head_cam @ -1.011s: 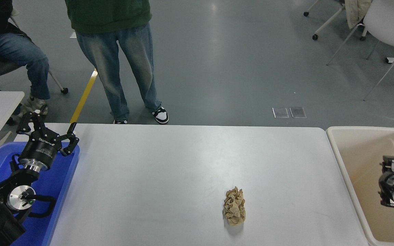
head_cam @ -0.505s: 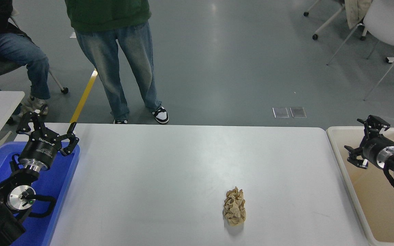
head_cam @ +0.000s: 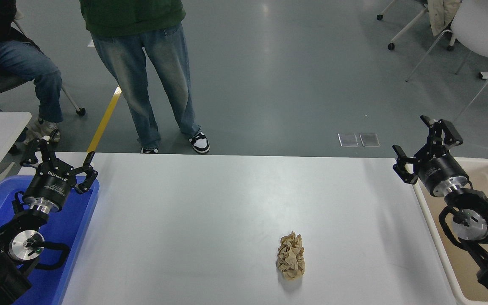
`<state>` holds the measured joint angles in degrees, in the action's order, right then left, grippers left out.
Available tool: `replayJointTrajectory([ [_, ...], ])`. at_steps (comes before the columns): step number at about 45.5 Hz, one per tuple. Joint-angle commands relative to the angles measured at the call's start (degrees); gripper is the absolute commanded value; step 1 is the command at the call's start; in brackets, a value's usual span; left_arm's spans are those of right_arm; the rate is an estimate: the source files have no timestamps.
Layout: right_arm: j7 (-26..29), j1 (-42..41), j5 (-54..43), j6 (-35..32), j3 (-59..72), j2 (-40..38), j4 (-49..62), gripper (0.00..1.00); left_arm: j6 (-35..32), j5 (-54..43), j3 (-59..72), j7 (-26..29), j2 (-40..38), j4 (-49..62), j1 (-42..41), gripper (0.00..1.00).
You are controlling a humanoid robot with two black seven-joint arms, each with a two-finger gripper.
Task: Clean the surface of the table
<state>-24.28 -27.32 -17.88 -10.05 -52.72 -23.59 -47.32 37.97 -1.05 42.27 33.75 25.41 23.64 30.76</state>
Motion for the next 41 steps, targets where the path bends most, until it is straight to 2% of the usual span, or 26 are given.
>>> replayJointTrajectory([
  [1, -4.46, 0.87, -5.05, 3.35, -0.54, 5.55, 1.61, 1.00, 0.00, 0.00, 0.00, 0.00, -0.01, 0.00, 0.00, 1.00],
  [20, -4.64, 0.86, -5.32, 5.74, -0.72, 12.07, 5.40, 1.00, 0.00, 0.00, 0.00, 0.00, -0.01, 0.00, 0.09, 1.00],
  [41, -4.55, -1.25, -4.70, 7.76, -0.81, 11.81, 7.60, 1.00, 0.09, 0.00, 0.00, -0.09, -0.01, 0.00, 0.09, 1.00],
])
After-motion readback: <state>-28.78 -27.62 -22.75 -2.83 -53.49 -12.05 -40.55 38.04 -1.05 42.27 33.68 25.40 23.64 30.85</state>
